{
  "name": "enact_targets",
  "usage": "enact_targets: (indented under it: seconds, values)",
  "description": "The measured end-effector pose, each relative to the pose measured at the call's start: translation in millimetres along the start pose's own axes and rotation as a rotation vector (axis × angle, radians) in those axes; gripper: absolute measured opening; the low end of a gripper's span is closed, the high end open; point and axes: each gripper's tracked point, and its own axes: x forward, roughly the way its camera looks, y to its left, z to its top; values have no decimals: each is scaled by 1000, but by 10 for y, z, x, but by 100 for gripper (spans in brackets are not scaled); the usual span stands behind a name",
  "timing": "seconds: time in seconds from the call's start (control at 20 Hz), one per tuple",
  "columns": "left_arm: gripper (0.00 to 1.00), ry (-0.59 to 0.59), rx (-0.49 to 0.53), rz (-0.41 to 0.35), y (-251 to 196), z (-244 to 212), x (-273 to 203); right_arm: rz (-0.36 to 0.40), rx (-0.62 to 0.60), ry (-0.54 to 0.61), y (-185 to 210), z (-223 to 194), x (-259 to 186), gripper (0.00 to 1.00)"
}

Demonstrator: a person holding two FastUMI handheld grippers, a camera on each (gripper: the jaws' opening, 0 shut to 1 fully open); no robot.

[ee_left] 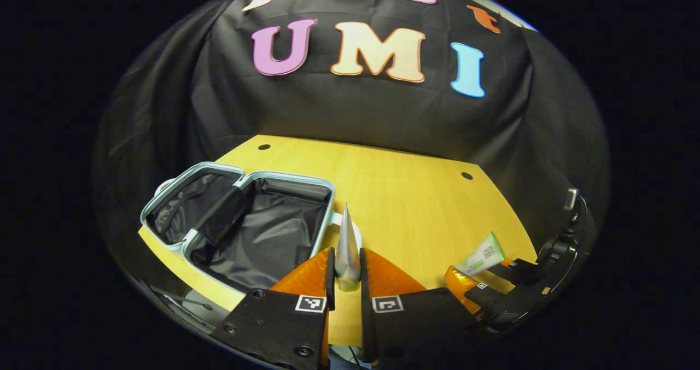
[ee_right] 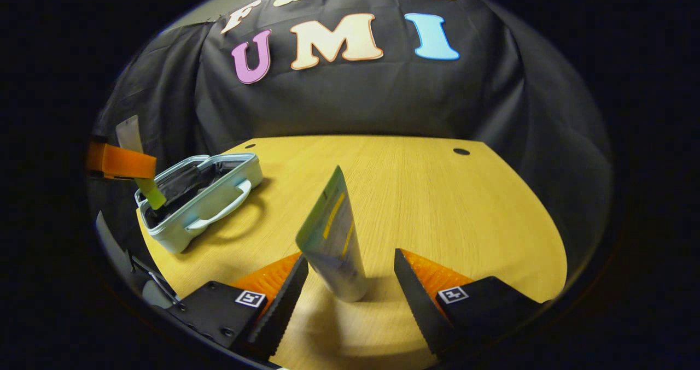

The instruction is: First open the suitcase, pack the skin care products into it, and then close the suitcase.

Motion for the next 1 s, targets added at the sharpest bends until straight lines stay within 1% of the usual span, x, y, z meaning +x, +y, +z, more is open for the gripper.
enact_targets:
  seconds: [0.05,0.1,0.15,0.2,0.25,0.3,0.4,0.45,0.5,0.55,0.6,0.8,0.9,1.0]
  values:
    - [16,6,-4,22,86,-9,-9,-5,-3,2,-3,-18,13,93]
    - [16,10,-5,43,188,-34,-15,0,-3,10,14,-32,63,74]
    - [16,16,-4,62,274,-53,-23,-12,-13,15,8,-49,42,55]
    - [16,22,-9,78,343,-80,-32,-12,-24,24,23,-42,76,42]
    - [16,25,-20,91,403,-80,-37,-8,-44,33,46,-26,90,42]
    - [16,33,-34,99,451,-94,-39,-4,-57,48,65,-33,122,33]
    - [16,57,-51,131,591,-114,-18,21,-46,95,123,-59,58,28]
    - [16,78,-46,140,647,-141,4,36,-46,101,167,-14,50,25]
    - [16,87,-31,150,710,-139,21,55,-49,102,234,67,36,24]
    - [16,91,-15,157,782,-121,59,69,-50,102,322,128,18,21]
    - [16,102,-2,155,826,-123,109,78,-47,98,404,210,5,24]
    - [16,175,41,138,1111,-140,381,99,-15,75,797,567,-22,24]
    - [16,230,67,134,1283,-188,498,109,-4,82,1079,746,-25,24]
    - [16,288,91,113,1435,-272,584,134,5,82,1390,863,-16,24]
